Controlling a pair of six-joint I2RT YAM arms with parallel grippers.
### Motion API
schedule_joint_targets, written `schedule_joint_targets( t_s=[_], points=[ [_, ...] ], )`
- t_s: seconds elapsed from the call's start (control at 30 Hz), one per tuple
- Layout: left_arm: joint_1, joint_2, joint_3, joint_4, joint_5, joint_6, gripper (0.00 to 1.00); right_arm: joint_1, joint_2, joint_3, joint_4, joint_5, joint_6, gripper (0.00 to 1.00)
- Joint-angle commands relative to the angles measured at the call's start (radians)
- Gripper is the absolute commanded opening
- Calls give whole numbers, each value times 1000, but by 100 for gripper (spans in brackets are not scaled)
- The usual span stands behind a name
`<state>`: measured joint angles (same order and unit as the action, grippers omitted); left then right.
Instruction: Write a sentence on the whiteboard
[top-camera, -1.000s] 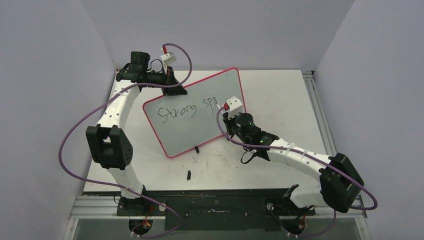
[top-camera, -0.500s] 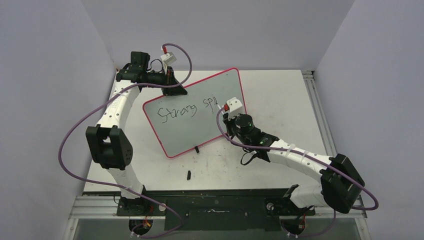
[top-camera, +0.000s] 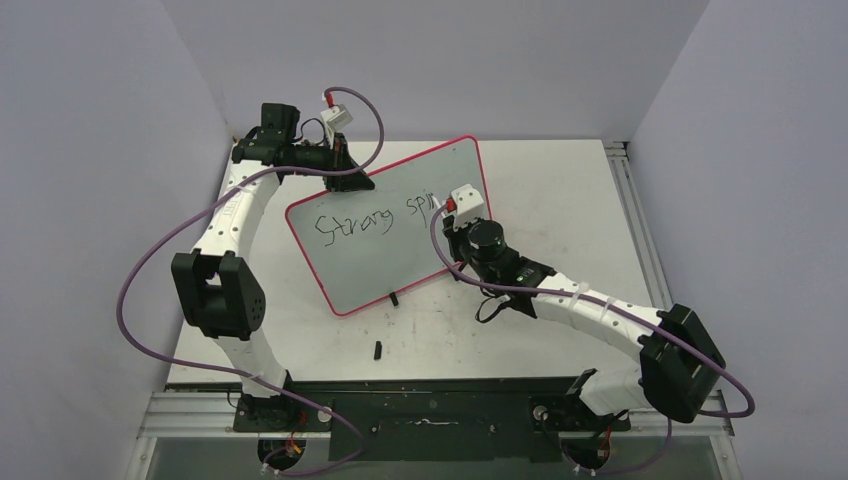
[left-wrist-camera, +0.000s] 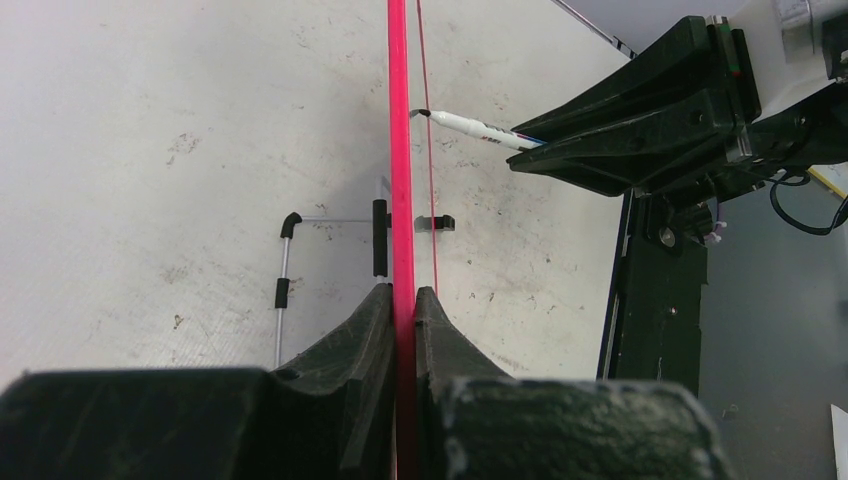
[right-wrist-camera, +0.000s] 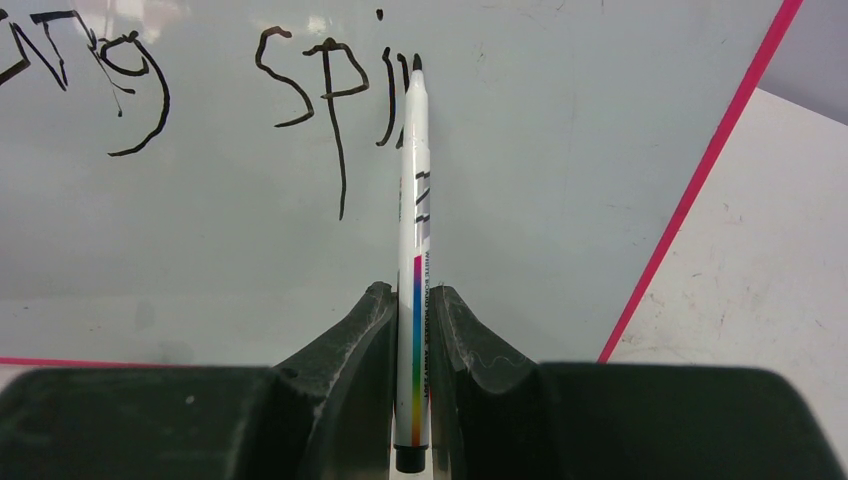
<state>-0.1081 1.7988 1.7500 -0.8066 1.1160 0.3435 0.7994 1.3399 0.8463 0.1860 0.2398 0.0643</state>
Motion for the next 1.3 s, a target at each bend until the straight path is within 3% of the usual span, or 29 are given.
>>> schedule_joint_targets(
  t_s=[0.0,1.27],
  points=[
    [-31,1,-49,-132,18,34,0,-8,16,40,36,34,8,5],
    [-30,-2,-49,-131,19,32,0,19,28,11,11,2,6,5]
  ],
)
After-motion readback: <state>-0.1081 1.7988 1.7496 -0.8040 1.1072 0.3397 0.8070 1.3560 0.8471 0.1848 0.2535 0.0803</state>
